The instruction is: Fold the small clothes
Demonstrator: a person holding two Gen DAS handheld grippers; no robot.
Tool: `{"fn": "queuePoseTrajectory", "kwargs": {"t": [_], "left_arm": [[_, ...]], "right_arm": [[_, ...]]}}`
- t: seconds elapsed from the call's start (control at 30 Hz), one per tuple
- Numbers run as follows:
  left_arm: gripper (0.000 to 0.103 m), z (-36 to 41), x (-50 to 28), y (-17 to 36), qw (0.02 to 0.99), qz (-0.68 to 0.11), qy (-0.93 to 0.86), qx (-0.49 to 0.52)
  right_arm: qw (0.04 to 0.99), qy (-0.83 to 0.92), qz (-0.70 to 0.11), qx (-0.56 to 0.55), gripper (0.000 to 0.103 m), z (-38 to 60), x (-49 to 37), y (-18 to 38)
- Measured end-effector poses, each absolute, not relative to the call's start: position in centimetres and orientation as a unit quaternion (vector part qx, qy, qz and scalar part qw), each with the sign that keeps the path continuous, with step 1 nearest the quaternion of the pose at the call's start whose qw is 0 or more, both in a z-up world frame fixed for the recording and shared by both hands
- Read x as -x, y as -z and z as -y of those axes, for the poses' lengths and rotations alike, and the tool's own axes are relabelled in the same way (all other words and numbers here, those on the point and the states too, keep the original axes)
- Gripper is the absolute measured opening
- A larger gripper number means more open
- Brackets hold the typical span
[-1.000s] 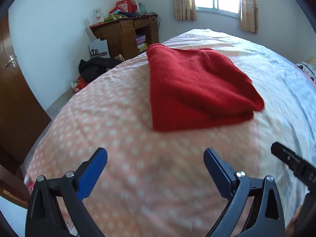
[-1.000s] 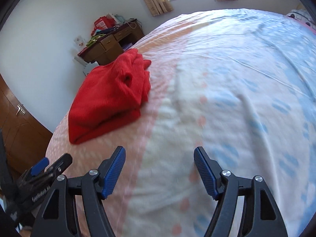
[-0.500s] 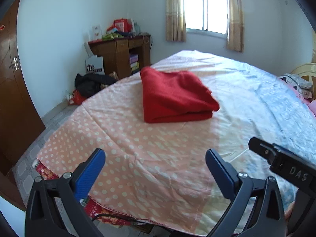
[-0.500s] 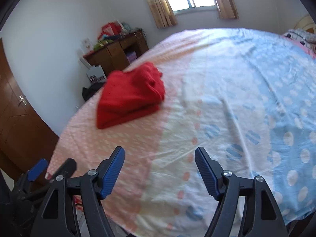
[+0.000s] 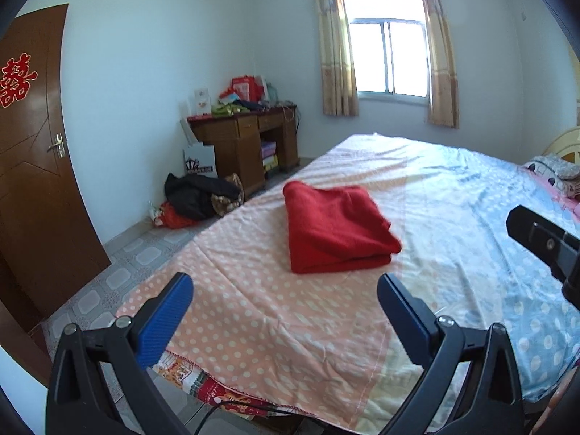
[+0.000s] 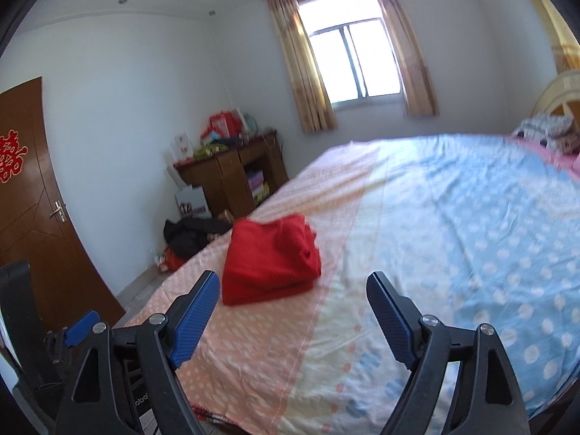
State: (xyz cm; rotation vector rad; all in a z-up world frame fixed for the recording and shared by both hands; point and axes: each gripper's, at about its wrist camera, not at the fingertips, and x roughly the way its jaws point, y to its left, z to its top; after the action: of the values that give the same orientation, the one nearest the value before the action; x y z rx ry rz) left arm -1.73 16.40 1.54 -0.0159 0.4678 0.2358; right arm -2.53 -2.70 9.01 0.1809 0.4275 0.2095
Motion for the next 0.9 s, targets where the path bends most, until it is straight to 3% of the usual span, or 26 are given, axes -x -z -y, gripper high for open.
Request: {"fn": "queuePoseTrajectory", "kwargs": {"t": [0.1, 0.37, 0.9], "left_arm": [[0.103, -16.2, 2.6, -2.4, 0.971, -0.210, -0.113, 0.008], [0.103, -16.3, 2.7, -2.6, 0.973, -0.199, -0.116, 0.014], [0.103, -15.9, 4.2, -3.7, 0.980, -0.154, -0.127, 0.004]], "right_arm": [[0.977, -0.092, -0.178, -0.076, 0.089, 2.7, 3.7, -10.0], [0.986, -0.082, -0.134, -0.061, 0.089, 2.5, 5.5, -11.0], [0.988, -0.069, -0.121, -0.067, 0.090, 3.3, 6.1, -11.4]]}}
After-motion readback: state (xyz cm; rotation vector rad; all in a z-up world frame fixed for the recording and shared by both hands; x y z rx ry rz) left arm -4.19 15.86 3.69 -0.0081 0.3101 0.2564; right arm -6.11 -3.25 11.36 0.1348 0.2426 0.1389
